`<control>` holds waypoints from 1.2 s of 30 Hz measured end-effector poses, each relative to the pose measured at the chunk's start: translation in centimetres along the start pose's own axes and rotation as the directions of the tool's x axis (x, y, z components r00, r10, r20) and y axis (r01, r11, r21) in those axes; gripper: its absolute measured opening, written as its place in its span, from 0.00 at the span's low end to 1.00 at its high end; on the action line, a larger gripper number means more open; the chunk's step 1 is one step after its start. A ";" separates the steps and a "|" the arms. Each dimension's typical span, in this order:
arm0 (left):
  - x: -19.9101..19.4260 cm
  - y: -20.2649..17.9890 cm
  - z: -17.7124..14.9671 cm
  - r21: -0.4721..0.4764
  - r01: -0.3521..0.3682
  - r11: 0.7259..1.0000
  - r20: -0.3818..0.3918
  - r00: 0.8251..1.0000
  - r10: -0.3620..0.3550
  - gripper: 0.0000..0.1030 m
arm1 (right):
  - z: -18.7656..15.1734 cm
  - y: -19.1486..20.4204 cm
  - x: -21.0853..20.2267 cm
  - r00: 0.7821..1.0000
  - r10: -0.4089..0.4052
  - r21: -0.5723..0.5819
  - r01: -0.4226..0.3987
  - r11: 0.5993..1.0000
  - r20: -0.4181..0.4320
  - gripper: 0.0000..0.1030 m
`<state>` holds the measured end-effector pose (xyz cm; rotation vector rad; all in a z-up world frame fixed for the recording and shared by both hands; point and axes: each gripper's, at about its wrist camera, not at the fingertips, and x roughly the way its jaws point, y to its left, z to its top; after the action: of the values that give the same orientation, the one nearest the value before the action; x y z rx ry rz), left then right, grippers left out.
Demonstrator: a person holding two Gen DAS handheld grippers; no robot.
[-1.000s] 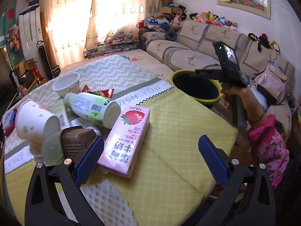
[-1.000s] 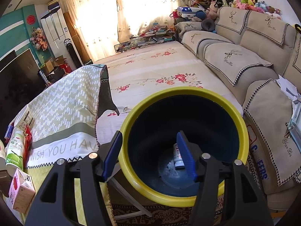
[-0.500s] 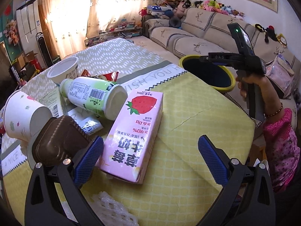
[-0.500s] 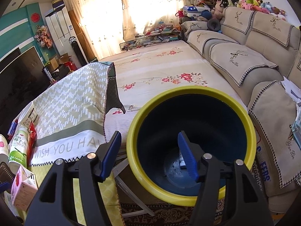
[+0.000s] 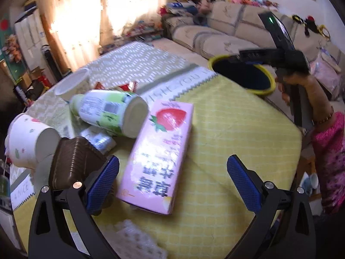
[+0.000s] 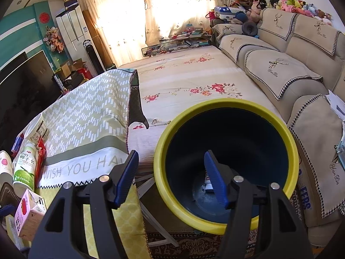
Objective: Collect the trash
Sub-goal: 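Reach the left gripper to the pink strawberry milk carton and grasp it, then carry the carton over the bin and open the left gripper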
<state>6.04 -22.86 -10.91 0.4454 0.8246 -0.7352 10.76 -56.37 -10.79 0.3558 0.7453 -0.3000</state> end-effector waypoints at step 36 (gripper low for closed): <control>-0.4 1.2 2.1 -0.039 0.050 0.998 0.036 0.998 -0.049 0.47 | -0.6 0.1 -1.6 0.998 0.068 0.002 -0.068 0.998 0.017 0.60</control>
<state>7.74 -23.21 -9.22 0.3764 0.8186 -0.7693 9.28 -55.79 -10.07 0.3803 0.7142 -0.2396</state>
